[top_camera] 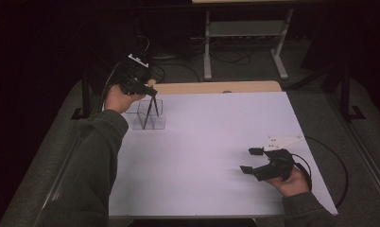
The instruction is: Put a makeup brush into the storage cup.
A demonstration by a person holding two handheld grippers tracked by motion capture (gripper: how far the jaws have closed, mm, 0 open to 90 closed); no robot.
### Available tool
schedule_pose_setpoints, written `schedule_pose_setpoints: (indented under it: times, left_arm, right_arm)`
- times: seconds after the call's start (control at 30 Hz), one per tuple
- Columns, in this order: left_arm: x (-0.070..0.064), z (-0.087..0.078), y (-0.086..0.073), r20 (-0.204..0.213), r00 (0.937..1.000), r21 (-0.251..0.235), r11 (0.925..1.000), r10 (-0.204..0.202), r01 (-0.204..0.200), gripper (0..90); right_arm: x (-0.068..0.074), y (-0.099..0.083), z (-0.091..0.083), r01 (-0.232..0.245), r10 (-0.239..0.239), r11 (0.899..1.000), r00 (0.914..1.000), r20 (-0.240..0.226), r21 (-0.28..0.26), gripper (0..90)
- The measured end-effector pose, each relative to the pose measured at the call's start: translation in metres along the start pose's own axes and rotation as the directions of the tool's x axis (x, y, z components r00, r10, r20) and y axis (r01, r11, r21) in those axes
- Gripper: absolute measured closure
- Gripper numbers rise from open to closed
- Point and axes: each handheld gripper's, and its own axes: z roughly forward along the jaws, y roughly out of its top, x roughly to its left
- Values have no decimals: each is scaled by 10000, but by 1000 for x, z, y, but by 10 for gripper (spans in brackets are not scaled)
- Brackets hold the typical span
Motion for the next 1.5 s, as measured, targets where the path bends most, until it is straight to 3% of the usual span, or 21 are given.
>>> schedule_pose_setpoints:
  times: [0.03,0.1,0.2,0.27,0.37,0.4,0.43,0.47,0.5,0.67,0.7,0.77,0.8,0.83,1.17,1.27,1.4,1.5]
  left_arm:
    - [-2,2,0,22,9999,-115,9998,-171,172,831]
    - [-1,2,0,16,10000,39,10000,26,-26,830]
    - [-3,7,-3,-26,9997,-137,9996,-232,232,830]
    - [0,9,-7,-104,9998,115,9998,-158,159,830]
    - [2,11,-11,-45,9990,13,9990,-444,444,830]
    - [5,10,-13,-91,9997,168,9996,-233,235,830]
    - [4,11,-15,-68,9985,-24,9986,-534,534,830]
    - [7,11,-16,-84,9993,158,9992,-355,357,830]
    - [6,12,-18,-87,9985,46,9985,-543,543,830]
    - [9,13,-22,24,9987,103,9987,-506,505,830]
    - [7,14,-22,52,9977,-56,9977,-670,670,829]
    - [7,14,-21,76,9988,53,9988,-478,478,829]
    - [4,16,-21,77,9976,-109,9976,-685,686,829]
    - [5,16,-21,85,9988,59,9988,-479,479,829]
    - [3,20,-21,214,9982,196,9982,-563,559,820]
    - [3,19,-21,165,9982,119,9983,-571,569,742]
    - [2,15,-20,-30,9993,177,9991,-373,374,722]
    - [1,14,-20,-101,9985,86,9985,-540,541,711]
  right_arm:
    - [0,0,0,-3,3,10000,10000,-4,3,229]
    - [0,0,0,18,-18,10000,10000,-16,-7,229]
    - [0,0,0,18,-18,10000,10000,-17,-2,229]
    - [0,0,0,12,-12,10000,10000,-18,-10,229]
    - [0,0,1,13,-13,10000,10000,-36,-1,229]
    - [0,0,1,18,-18,10000,10000,-37,7,229]
    - [0,0,1,30,-31,10000,10000,-52,-6,229]
    - [0,0,1,33,-33,10000,10000,-58,-15,229]
    - [0,0,1,39,-39,10000,10000,-53,-20,229]
    - [2,1,2,22,-21,10000,10000,-66,40,228]
    - [2,1,2,16,-16,10000,10000,-88,24,228]
    - [2,1,2,22,-21,10000,9999,-100,47,228]
    - [2,1,2,32,-31,10000,9999,-100,49,227]
    - [2,1,2,46,-45,10000,9999,-96,52,227]
    - [2,1,2,66,-66,10000,10000,-73,45,228]
    - [2,1,2,66,-66,10000,10000,-73,42,228]
    - [2,1,2,107,-106,9999,9999,-97,85,227]
    - [3,2,3,100,-99,9999,9999,-97,109,226]
